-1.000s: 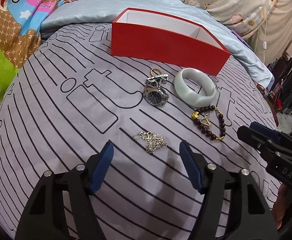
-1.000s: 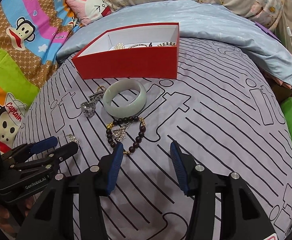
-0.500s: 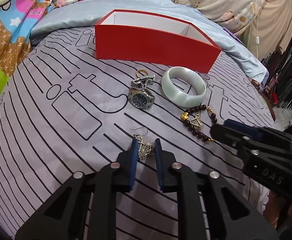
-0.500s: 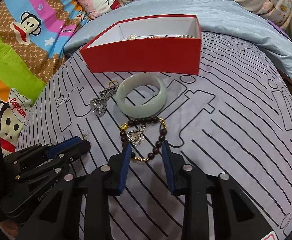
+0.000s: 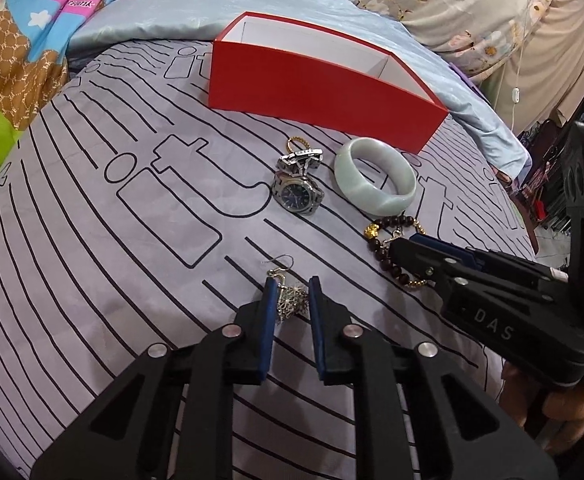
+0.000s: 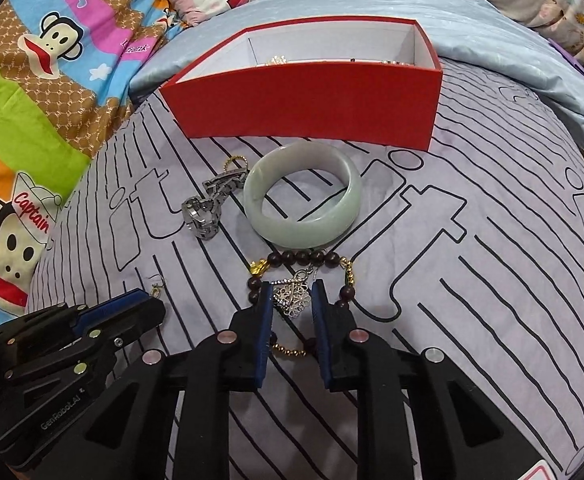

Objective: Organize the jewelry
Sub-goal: 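Close the left tool on the silver chain pendant while the right tool approaches the beaded bracelet, then carry the silver pendant into the red box with the left tool and open it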

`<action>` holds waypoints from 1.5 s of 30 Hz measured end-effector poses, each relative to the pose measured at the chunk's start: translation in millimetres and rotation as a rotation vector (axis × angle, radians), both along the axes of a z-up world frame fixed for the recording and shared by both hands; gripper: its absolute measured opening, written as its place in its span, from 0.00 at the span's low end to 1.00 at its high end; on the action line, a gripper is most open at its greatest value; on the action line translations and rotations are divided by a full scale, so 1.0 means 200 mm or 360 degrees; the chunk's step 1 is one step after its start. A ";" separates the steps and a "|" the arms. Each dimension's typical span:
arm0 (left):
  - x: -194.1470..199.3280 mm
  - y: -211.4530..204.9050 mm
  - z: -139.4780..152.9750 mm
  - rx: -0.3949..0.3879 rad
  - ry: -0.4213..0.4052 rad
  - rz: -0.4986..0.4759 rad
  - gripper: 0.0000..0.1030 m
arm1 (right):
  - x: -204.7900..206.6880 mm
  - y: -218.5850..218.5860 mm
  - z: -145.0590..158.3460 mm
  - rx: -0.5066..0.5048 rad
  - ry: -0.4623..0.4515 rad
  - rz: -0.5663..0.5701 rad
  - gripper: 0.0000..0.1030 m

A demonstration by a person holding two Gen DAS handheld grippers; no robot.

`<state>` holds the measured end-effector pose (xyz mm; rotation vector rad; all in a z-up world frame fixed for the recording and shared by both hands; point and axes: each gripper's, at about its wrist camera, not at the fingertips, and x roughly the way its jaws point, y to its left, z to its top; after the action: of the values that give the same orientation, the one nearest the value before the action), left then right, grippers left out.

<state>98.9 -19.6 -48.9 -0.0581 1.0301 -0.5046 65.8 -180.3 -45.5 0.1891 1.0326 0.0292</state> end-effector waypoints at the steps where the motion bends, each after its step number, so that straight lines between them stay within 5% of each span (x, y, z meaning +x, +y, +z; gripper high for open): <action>1: 0.00 0.00 0.00 0.0000 0.0004 -0.0002 0.15 | 0.00 0.00 0.00 -0.0003 -0.0003 0.0001 0.17; 15: -0.01 0.00 0.01 -0.0020 0.0008 0.0004 0.15 | -0.06 -0.02 0.05 -0.0006 -0.0058 0.0010 0.08; 30: 0.04 0.07 0.37 -0.0129 -0.0186 0.0005 0.15 | -0.10 -0.17 0.50 0.0006 -0.0362 -0.0013 0.08; 38: 0.36 -0.01 0.61 -0.0209 -0.0320 -0.0011 0.15 | 0.17 -0.27 0.70 -0.0009 -0.0480 0.0011 0.08; 45: 0.76 -0.19 0.62 -0.0145 -0.0371 0.0020 0.15 | 0.55 -0.32 0.61 -0.0026 -0.0406 -0.0013 0.08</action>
<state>250.1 -58.2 75.9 -0.0846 0.7782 -0.5331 175.0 -244.5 76.6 0.1700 0.7774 0.0363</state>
